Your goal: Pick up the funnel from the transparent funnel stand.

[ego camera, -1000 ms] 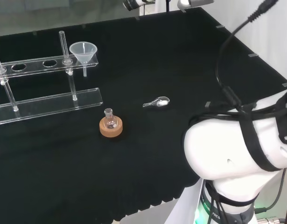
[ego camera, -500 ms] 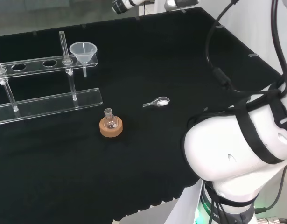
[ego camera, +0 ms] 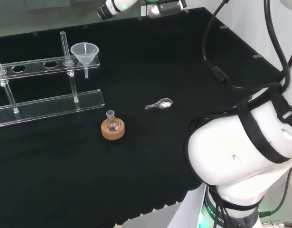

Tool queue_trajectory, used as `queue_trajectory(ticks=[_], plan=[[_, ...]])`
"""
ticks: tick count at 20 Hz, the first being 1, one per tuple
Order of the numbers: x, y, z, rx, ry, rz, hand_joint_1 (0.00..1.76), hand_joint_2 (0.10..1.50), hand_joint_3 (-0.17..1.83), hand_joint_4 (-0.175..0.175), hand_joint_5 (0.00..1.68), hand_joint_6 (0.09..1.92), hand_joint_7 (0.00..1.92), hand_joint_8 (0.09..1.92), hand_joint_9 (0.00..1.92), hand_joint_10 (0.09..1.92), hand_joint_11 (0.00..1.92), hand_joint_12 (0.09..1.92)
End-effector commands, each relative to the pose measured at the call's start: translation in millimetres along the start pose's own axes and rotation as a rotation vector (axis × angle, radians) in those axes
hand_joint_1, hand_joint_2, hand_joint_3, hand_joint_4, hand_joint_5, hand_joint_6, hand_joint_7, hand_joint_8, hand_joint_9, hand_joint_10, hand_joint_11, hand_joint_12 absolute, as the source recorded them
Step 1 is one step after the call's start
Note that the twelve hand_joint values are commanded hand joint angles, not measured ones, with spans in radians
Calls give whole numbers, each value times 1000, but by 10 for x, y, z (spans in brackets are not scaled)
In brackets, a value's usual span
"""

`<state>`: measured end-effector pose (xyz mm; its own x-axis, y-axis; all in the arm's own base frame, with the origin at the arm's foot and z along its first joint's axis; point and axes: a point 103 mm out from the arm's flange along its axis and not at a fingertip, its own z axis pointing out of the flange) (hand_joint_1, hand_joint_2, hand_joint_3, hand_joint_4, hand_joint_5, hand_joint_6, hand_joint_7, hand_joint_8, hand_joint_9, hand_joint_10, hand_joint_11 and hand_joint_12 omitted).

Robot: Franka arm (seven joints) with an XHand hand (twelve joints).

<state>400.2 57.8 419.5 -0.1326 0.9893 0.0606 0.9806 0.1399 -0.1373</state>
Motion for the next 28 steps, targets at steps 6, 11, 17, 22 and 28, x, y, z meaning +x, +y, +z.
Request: queue_trajectory(ticks=[6,11,17,22,28], plan=[[212,469,466,69,21,-11,400,620,12,52,0,87,0,87,0,87,0,87],[288,668,621,129,0,-7,416,620,11,50,0,87,0,87,0,87,0,87],[475,856,833,174,-8,-28,428,619,10,50,0,87,0,87,0,87,0,87],[704,994,942,177,28,-55,445,618,8,48,0,87,0,87,0,87,0,87],[1013,1249,1097,202,-50,-106,502,610,4,43,0,87,0,87,0,87,0,87]])
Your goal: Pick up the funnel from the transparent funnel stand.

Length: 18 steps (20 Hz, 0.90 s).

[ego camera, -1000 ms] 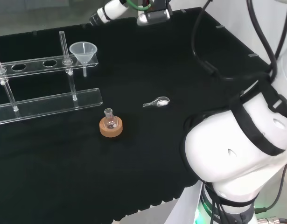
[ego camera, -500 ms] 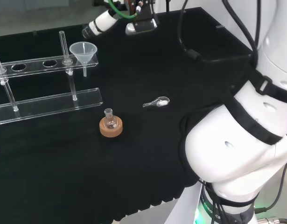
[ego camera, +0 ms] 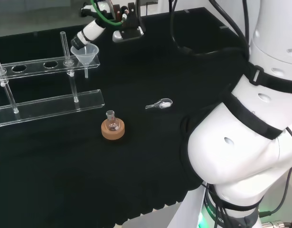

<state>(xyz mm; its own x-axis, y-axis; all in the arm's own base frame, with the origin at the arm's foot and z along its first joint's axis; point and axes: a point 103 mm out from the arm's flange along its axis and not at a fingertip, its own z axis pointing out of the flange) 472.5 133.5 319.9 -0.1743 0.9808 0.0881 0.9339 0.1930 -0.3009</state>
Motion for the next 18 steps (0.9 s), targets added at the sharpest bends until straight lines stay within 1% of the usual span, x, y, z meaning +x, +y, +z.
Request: queue_trajectory(ticks=[1,2,3,5,8,9,12,15,16,17,18], plan=[[416,395,144,61,-103,-59,518,607,2,42,0,87,0,87,0,87,0,87],[423,458,144,98,-145,-68,537,604,1,38,0,87,0,87,0,87,0,87],[422,500,138,119,-168,-73,553,603,0,34,0,87,0,87,0,87,0,87],[411,542,134,143,-192,-74,567,601,-1,28,0,87,0,87,0,87,6,87],[299,587,125,171,-225,-50,585,599,-2,17,0,87,0,87,0,87,30,87],[224,578,112,173,-234,-28,597,599,-2,16,0,87,0,87,0,87,35,87],[58,553,110,180,-221,17,630,601,-1,12,0,87,0,87,0,87,47,87],[-50,538,122,181,-208,39,637,602,0,11,0,87,0,87,0,87,54,87],[-57,545,126,181,-204,40,636,604,1,6,0,87,0,87,0,87,35,148],[-50,551,126,180,-203,39,636,603,0,7,0,87,0,87,0,87,19,258],[-38,559,128,181,-200,37,636,603,0,8,0,87,0,87,0,87,9,331]])
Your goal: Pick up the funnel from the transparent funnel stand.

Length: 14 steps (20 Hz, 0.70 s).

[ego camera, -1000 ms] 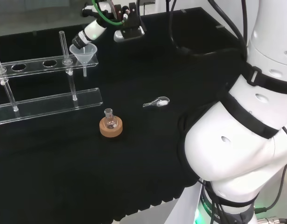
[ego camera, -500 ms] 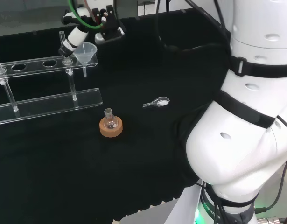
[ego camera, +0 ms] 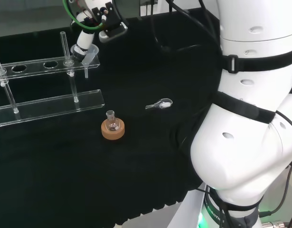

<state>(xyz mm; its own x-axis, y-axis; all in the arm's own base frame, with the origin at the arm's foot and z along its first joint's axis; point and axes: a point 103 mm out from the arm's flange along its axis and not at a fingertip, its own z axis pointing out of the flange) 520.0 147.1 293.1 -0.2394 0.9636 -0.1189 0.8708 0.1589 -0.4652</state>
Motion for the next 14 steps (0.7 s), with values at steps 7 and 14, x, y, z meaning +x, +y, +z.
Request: queue_trajectory(ticks=[7,14], plan=[[11,83,12,-6,28,8,634,603,0,7,0,87,0,87,0,87,0,520],[-19,182,50,20,63,26,628,609,3,4,0,87,0,87,0,87,0,604]])
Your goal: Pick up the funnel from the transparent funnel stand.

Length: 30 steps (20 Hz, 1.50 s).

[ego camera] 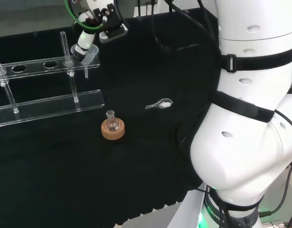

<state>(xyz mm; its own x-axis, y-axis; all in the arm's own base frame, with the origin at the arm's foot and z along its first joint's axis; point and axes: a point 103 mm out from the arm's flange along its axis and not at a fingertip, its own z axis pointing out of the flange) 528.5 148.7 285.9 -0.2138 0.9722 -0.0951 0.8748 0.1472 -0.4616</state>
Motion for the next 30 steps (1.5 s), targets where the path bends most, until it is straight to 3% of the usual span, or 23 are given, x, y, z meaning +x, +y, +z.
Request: queue_trajectory(ticks=[1,9,13,17,21,26,30], plan=[[-26,91,32,24,39,16,630,611,3,2,0,87,0,87,0,87,0,608],[71,77,102,40,34,-7,632,617,4,-1,0,87,0,87,0,87,0,680],[100,100,170,79,16,-2,632,619,5,-2,0,87,0,87,0,87,0,685],[91,153,216,79,16,9,626,620,4,-2,0,87,0,87,0,87,0,761],[65,178,208,61,18,26,618,621,4,-29,0,87,6,87,0,87,0,831],[48,174,195,25,-4,46,621,632,6,-58,0,87,179,124,66,87,0,1024],[28,189,200,28,-4,50,632,641,5,-56,5,87,164,385,11,410,0,1106]])
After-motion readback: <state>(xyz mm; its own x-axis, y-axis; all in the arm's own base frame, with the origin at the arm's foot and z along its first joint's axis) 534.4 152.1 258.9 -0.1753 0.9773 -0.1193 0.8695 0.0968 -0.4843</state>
